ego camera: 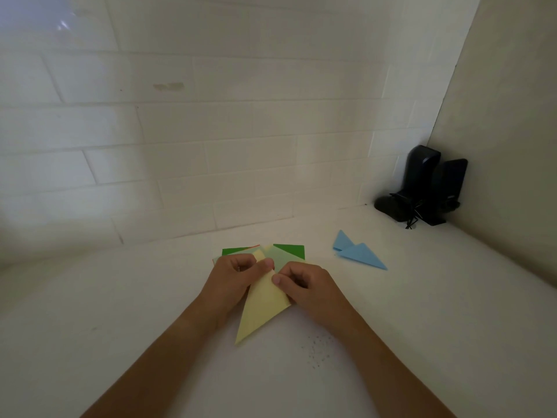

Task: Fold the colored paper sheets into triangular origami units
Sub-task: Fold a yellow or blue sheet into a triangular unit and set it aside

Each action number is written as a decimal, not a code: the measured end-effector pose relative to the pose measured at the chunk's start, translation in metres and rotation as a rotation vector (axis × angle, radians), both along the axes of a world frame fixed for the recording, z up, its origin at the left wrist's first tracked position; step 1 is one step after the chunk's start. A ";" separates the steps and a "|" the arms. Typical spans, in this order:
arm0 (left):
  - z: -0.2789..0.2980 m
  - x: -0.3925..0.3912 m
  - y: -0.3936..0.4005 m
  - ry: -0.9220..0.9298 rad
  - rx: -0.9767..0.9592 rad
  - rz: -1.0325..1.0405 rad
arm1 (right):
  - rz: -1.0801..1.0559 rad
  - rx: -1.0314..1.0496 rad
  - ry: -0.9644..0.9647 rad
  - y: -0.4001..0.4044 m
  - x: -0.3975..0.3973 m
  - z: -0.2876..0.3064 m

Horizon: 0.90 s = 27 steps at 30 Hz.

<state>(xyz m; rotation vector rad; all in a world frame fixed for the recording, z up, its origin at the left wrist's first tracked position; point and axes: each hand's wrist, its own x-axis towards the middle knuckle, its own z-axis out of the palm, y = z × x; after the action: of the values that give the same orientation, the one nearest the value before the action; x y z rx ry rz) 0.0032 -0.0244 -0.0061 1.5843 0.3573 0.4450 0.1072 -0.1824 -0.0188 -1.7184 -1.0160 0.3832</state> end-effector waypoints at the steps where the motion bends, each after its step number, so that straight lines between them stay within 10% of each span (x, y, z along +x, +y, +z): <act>1: 0.000 0.000 -0.001 -0.002 0.007 0.014 | 0.000 -0.005 -0.001 0.000 0.000 0.000; 16: 0.001 0.001 0.010 -0.061 -0.185 0.188 | -0.045 -0.027 -0.020 -0.001 -0.004 0.003; 27: 0.001 0.000 -0.005 -0.004 -0.152 -0.064 | -0.055 0.015 -0.024 0.001 -0.002 0.002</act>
<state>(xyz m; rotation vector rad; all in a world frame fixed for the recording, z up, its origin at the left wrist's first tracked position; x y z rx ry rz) 0.0037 -0.0289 -0.0054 1.4425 0.3285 0.3631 0.1050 -0.1817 -0.0172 -1.7373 -0.9847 0.3197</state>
